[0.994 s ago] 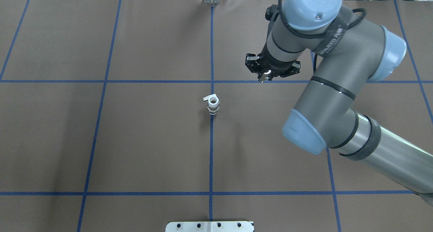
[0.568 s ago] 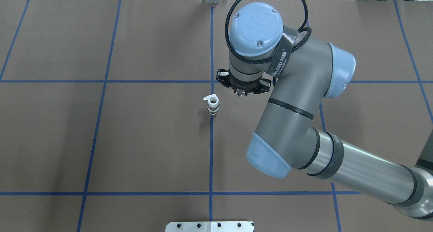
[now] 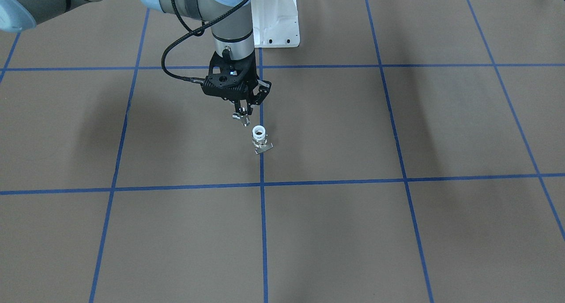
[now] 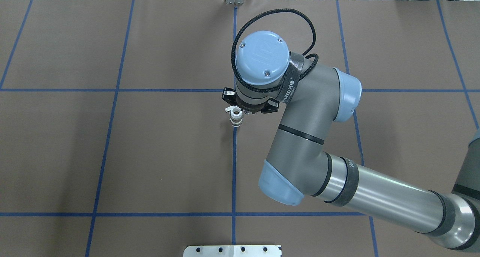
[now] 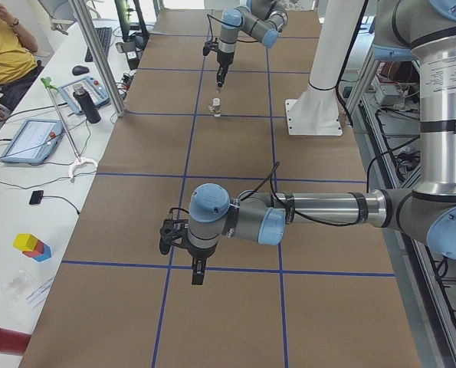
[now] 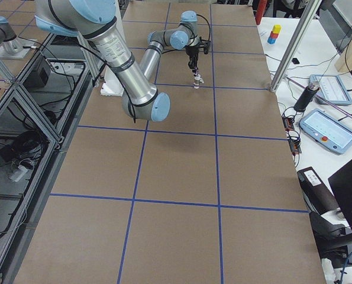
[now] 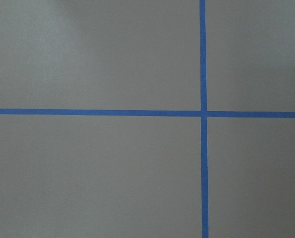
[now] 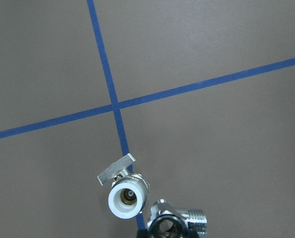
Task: Assemble PPR valve and pipe with both arms
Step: 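Lower the chrome valve onto the top of the white fitting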
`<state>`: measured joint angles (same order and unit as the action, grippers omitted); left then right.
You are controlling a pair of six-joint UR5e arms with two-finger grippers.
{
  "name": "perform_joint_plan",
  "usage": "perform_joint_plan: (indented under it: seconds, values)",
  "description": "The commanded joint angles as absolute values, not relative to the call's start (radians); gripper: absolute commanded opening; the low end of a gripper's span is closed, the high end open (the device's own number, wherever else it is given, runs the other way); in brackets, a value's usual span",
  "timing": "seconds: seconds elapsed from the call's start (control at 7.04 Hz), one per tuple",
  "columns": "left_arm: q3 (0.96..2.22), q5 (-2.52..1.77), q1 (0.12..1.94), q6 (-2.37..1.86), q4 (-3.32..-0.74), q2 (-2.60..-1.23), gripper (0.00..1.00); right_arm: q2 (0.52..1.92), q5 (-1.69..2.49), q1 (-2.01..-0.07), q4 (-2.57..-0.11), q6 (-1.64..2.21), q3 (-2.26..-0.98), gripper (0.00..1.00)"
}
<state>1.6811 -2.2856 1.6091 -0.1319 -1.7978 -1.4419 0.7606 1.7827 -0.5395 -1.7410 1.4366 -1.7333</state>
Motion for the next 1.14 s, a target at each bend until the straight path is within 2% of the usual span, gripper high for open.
perform_joint_plan:
  seconds: [0.0,0.14,0.99]
  values:
    - [1.681,-2.286,1.609,-0.132,-1.798,-1.442,1.0,0.718,1.776,-0.535,-1.695,1.468,-1.676,0.0]
    - [1.683,-2.286,1.609,-0.132,-1.798,-1.442,1.0,0.694,1.761,-0.535,-1.694,1.468,-1.628,0.0]
    - [1.686,-2.287,1.609,-0.132,-1.798,-1.442,1.0,0.703,1.758,-0.523,-1.697,1.468,-1.624,0.0]
